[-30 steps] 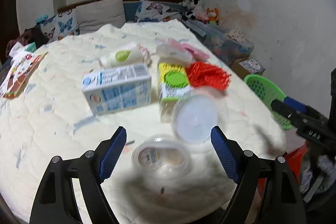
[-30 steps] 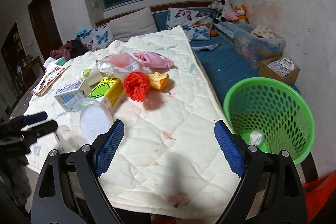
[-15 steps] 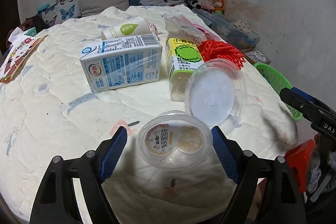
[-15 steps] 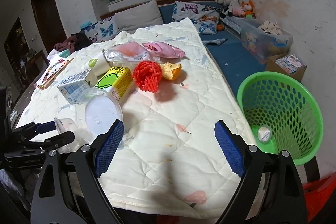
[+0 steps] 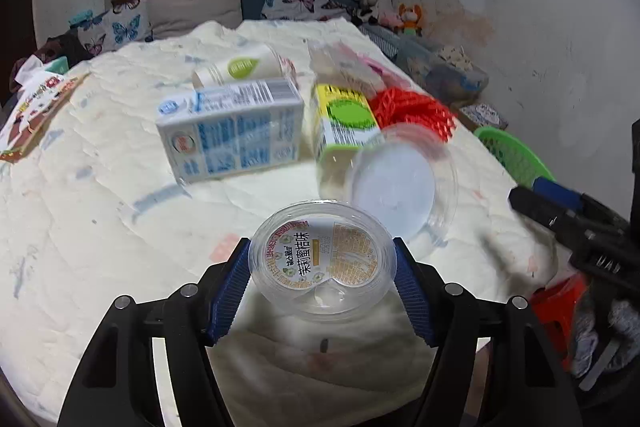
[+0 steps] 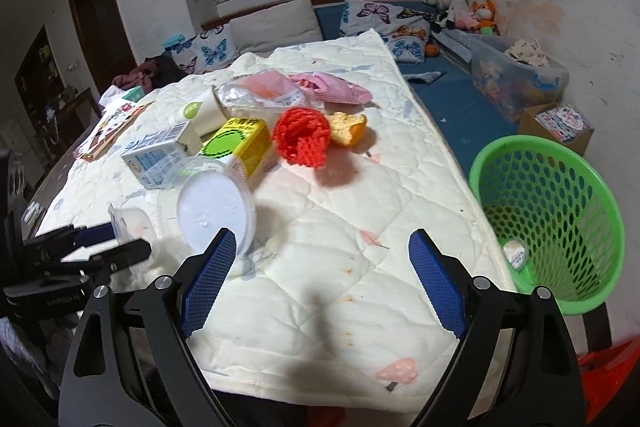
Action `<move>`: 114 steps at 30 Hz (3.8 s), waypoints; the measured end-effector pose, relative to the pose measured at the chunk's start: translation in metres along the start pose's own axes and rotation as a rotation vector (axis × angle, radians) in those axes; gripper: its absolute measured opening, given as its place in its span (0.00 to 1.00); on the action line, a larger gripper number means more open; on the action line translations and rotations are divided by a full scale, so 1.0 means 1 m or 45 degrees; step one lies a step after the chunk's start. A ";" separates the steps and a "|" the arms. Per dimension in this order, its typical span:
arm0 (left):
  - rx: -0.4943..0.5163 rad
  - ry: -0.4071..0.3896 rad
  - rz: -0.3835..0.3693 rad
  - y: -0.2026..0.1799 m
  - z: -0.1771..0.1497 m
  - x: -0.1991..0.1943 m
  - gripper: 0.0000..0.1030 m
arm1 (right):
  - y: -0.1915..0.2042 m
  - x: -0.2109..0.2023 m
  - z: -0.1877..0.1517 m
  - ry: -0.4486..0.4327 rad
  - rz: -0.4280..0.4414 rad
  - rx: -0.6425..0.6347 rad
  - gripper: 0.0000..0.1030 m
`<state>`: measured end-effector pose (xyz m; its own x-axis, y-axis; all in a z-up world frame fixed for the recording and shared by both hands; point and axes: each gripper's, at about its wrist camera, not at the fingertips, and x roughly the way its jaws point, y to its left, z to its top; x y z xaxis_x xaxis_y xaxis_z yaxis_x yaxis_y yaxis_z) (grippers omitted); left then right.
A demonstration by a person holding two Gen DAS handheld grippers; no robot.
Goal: Collect trash
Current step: 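Grasp the second clear jelly cup with the left tool while the right tool grasps the clear round lid, then carry the clear lid into the green basket and open the right tool while the left carries the jelly cup, then lower the jelly cup into the green basket and open the left tool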
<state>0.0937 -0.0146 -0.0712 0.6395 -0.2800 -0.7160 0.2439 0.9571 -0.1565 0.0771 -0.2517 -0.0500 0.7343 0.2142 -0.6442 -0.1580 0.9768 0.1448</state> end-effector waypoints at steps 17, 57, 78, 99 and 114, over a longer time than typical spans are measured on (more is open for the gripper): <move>-0.130 -0.093 0.104 0.056 0.010 -0.043 0.64 | 0.076 0.042 -0.005 0.079 0.080 -0.194 0.96; -0.124 -0.085 0.005 0.047 0.025 -0.034 0.65 | 0.063 0.041 0.015 0.012 0.029 -0.122 0.90; 0.060 -0.033 -0.170 -0.057 0.072 0.006 0.65 | -0.164 -0.007 0.014 0.009 -0.332 0.254 0.90; 0.211 0.026 -0.281 -0.150 0.125 0.060 0.65 | -0.258 0.040 -0.023 0.209 -0.388 0.424 0.91; 0.333 0.052 -0.373 -0.216 0.142 0.082 0.65 | -0.258 0.027 -0.028 0.172 -0.401 0.429 0.92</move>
<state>0.1969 -0.2550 0.0010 0.4873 -0.5303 -0.6938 0.5924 0.7845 -0.1835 0.1195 -0.4976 -0.1259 0.6159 -0.0712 -0.7846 0.2974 0.9432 0.1480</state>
